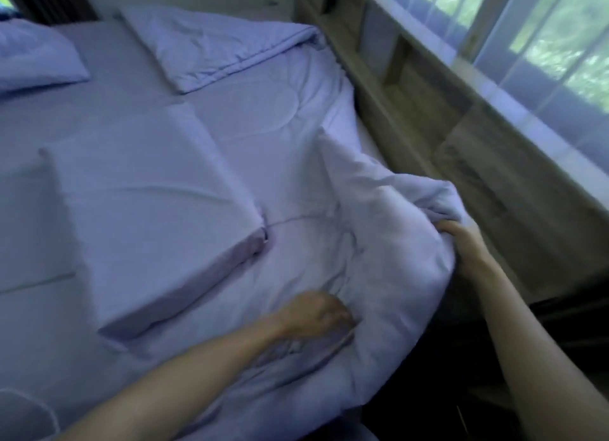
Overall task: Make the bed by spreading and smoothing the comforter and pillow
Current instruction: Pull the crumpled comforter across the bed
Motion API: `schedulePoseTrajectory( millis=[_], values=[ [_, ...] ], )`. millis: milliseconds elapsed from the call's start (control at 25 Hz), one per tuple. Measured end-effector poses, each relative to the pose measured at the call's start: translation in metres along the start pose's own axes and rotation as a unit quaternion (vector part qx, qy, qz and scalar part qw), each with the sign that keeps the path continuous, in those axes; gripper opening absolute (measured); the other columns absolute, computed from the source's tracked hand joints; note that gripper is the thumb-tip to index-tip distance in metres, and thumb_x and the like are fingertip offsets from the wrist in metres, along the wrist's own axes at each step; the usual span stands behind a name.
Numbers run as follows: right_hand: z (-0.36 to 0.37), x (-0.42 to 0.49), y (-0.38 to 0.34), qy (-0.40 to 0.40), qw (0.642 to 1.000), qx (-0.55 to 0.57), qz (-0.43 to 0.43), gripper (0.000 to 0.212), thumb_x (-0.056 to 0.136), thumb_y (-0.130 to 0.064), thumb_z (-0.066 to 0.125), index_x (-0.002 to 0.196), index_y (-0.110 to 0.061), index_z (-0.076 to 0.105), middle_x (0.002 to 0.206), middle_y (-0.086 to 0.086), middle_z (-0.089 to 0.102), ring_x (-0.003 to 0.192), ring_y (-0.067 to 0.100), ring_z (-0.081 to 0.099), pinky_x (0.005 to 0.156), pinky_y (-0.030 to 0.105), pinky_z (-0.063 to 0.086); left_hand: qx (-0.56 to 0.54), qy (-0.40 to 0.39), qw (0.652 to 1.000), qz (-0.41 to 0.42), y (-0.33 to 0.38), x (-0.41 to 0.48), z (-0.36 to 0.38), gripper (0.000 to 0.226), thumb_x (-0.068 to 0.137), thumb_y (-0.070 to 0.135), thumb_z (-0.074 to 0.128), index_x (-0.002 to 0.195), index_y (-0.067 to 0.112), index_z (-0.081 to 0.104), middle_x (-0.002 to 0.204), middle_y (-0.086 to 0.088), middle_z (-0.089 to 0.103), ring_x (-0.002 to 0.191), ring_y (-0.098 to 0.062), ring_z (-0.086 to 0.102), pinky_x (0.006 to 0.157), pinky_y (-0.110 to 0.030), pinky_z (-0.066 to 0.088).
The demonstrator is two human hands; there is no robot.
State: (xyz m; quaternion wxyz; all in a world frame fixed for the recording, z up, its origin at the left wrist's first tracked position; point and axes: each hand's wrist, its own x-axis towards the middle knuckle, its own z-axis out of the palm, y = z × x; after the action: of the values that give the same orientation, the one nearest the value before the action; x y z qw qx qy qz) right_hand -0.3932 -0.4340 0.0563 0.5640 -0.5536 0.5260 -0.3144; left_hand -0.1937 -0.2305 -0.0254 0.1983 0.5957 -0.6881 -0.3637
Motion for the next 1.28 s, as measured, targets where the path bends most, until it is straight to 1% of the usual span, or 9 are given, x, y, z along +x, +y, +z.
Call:
schedulePoseTrajectory(
  millis=[120,280,360,480,560,720,880,1120,1280],
  values=[
    [-0.066,-0.034,0.049,0.117,0.987,0.022,0.104,0.028,0.092,-0.004,0.045,0.070,-0.020,0.045,0.057,0.001,0.055,0.087,0.031,0.051,0.073,0.027,0.040,0.141,0.145,0.978,-0.061,-0.040,0.036,-0.018,0.062,0.088,0.046,0.022,0.119,0.013,0.064,0.123,-0.011,0.065,0.111,-0.028,0.061,0.096,-0.038,0.047],
    [-0.112,-0.061,0.127,0.206,0.932,0.172,0.244,0.016,0.084,-0.029,0.054,0.074,-0.019,0.062,0.054,-0.007,0.068,0.082,0.030,0.065,0.079,0.029,0.046,0.304,-0.022,0.923,-0.234,-0.066,0.085,-0.017,0.062,0.096,0.043,0.037,0.151,0.021,0.020,0.160,-0.005,0.016,0.146,-0.022,0.020,0.117,-0.040,0.022],
    [-0.134,-0.048,0.183,0.328,0.914,0.182,0.154,0.038,0.094,-0.029,0.050,0.086,0.004,0.068,0.082,0.023,0.071,0.074,0.026,0.059,0.077,0.026,0.042,0.290,-0.074,0.914,-0.274,-0.065,0.100,-0.003,0.070,0.095,0.050,0.035,0.153,0.027,0.004,0.162,-0.004,-0.004,0.149,-0.027,0.003,0.118,-0.050,0.015],
    [-0.096,-0.043,0.193,0.239,0.944,-0.051,0.223,0.024,0.096,-0.016,0.047,0.113,-0.001,0.056,0.122,0.021,0.060,0.095,0.028,0.055,0.085,0.039,0.042,0.255,-0.086,0.905,-0.329,-0.056,0.115,0.023,0.081,0.086,0.068,0.037,0.149,0.042,-0.008,0.160,-0.005,-0.021,0.147,-0.037,-0.012,0.110,-0.065,0.012],
    [-0.088,-0.016,0.195,0.208,0.961,-0.114,0.142,0.037,0.094,-0.016,0.053,0.129,-0.003,0.052,0.134,0.019,0.055,0.119,0.032,0.053,0.100,0.041,0.040,0.255,-0.073,0.903,-0.338,-0.054,0.117,0.030,0.087,0.080,0.075,0.039,0.146,0.047,-0.010,0.159,-0.005,-0.023,0.146,-0.039,-0.015,0.108,-0.067,0.012],
    [-0.036,0.033,0.204,-0.060,0.942,-0.330,0.026,0.057,0.094,-0.022,0.055,0.145,-0.009,0.035,0.154,0.015,0.031,0.144,0.030,0.025,0.117,0.037,0.021,0.250,-0.082,0.914,-0.310,-0.062,0.107,0.017,0.083,0.085,0.065,0.045,0.149,0.044,-0.003,0.161,-0.003,-0.016,0.148,-0.033,-0.009,0.116,-0.057,0.013],
    [-0.010,0.054,0.177,-0.008,0.907,-0.417,0.066,0.054,0.092,-0.026,0.047,0.142,-0.007,0.037,0.148,0.019,0.036,0.136,0.036,0.033,0.108,0.048,0.033,0.211,-0.098,0.925,-0.302,-0.054,0.088,-0.004,0.071,0.094,0.037,0.047,0.153,0.030,0.007,0.162,-0.005,-0.003,0.150,-0.024,0.007,0.121,-0.036,0.015],
    [0.082,0.056,0.064,-0.154,0.942,-0.289,-0.067,0.043,0.095,-0.022,0.048,0.138,-0.016,0.048,0.136,0.011,0.055,0.121,0.028,0.052,0.095,0.032,0.040,0.230,0.113,0.917,-0.307,-0.023,0.037,-0.068,0.053,0.093,0.023,0.045,0.145,0.024,0.036,0.153,0.002,0.035,0.140,-0.018,0.036,0.111,-0.031,0.031],
    [0.177,0.020,-0.020,-0.232,0.942,-0.177,-0.165,0.030,0.095,-0.019,0.049,0.122,-0.022,0.061,0.123,-0.001,0.063,0.109,0.015,0.057,0.086,0.023,0.039,0.210,0.302,0.866,-0.338,-0.008,-0.049,-0.140,0.041,0.091,0.019,0.048,0.131,0.024,0.054,0.140,0.003,0.053,0.126,-0.020,0.051,0.099,-0.029,0.040]
  ],
)
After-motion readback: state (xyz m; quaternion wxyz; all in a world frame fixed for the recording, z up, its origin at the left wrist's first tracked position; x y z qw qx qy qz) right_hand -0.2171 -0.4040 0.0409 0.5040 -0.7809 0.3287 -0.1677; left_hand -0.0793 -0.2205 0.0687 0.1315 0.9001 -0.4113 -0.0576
